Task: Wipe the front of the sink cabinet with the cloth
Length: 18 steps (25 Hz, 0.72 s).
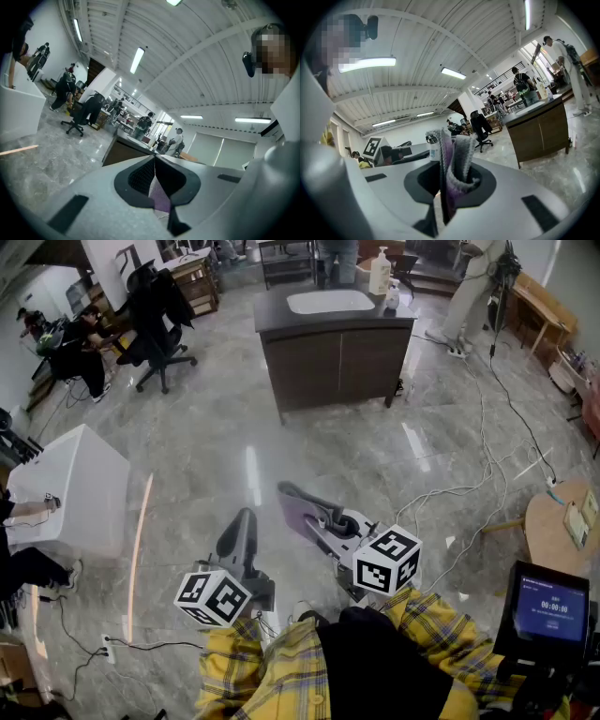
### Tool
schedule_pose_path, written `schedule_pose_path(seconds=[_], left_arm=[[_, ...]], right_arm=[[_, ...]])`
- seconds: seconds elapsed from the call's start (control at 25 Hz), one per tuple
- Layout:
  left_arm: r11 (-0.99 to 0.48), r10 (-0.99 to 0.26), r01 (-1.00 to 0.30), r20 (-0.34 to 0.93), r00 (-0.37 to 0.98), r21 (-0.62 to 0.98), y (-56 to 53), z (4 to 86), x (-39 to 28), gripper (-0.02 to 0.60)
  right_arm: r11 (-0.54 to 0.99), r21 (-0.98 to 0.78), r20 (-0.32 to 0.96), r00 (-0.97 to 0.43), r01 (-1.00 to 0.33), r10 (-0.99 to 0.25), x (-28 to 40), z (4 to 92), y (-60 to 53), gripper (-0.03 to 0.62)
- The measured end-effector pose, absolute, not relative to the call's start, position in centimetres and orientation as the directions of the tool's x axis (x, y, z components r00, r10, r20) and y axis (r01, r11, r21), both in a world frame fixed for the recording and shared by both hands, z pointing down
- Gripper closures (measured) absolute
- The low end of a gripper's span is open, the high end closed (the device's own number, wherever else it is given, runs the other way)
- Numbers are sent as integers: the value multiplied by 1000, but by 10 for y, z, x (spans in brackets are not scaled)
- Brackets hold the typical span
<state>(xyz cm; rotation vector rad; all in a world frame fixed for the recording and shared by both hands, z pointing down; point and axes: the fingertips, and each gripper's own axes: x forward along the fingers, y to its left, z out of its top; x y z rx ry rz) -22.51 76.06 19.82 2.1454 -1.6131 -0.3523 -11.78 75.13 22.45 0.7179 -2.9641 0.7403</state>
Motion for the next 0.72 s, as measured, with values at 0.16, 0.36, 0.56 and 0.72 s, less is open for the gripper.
schedule_pose_path(seconds=[0.16,0.36,0.56,0.72], left_arm=[[-236,-952,-846,58,299,479,759,199,-224,575],[-238,-951,-844,63,304,480,759,199,-227,575],[-250,-945,-846,73,319,471,755,191,-238,575],[-249,-945,-844,71,318,475,754,187,-251,575]], right_arm=[[786,-438,113,-894,-436,-433,-119,224,750,551],[796,-427,111,-899,-428,-424,-126,220,752,551],[797,-429,112,-901,-425,-420,-139,214,751,551],[796,-429,118,-901,-426,-418,-150,211,750,551]])
